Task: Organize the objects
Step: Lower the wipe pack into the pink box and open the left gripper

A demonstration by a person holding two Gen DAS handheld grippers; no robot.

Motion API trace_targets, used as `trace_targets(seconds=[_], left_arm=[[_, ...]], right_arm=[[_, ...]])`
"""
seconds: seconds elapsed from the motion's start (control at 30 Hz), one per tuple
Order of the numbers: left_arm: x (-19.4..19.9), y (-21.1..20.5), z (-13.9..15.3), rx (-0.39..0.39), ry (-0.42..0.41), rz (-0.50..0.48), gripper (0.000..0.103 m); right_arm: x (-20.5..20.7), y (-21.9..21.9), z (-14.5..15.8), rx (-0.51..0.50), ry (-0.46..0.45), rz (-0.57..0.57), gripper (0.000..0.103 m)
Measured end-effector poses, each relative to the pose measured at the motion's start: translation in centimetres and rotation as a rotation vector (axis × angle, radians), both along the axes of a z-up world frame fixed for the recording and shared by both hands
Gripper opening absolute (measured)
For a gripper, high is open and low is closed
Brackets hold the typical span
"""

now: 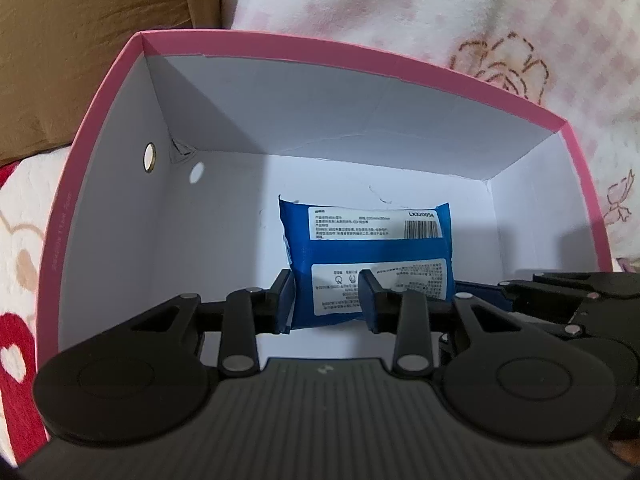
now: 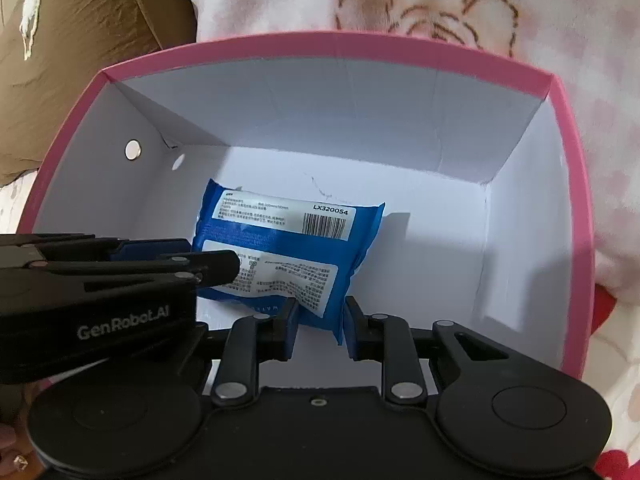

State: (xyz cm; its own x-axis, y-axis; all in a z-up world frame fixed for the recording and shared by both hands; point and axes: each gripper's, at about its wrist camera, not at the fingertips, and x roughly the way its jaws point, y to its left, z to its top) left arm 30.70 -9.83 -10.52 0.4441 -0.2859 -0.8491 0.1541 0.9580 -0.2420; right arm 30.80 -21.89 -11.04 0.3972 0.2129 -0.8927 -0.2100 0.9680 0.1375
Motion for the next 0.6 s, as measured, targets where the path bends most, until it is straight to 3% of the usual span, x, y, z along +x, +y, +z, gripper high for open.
trace_targets(seconds=[0.17,0.3,0.47,0.6], left_arm=[[-0.5,0.3,0.3,0.009,-0.006,0.019,0.034],[-1.3,0.8,1.4,0.023,-0.050,-0.012,0.037],[-2.6,1.8,3.3,0.006,-0.083,-0.045,0.040],[-4.3,2.8,5.2,0.004,-0.071,-0.080,0.040]], right_arm=[[-0.7,0.4,0.6,-0.041,-0.053,0.020,0.027],[-0.8,0.4,0.8,-0.048,-0.066,0.021,0.032],[-2.7,0.1,2.7,-0.068,-0.156,0.035,0.041],[-4.6,0.2,4.5,-0.065,-0.206,0.056,0.045]])
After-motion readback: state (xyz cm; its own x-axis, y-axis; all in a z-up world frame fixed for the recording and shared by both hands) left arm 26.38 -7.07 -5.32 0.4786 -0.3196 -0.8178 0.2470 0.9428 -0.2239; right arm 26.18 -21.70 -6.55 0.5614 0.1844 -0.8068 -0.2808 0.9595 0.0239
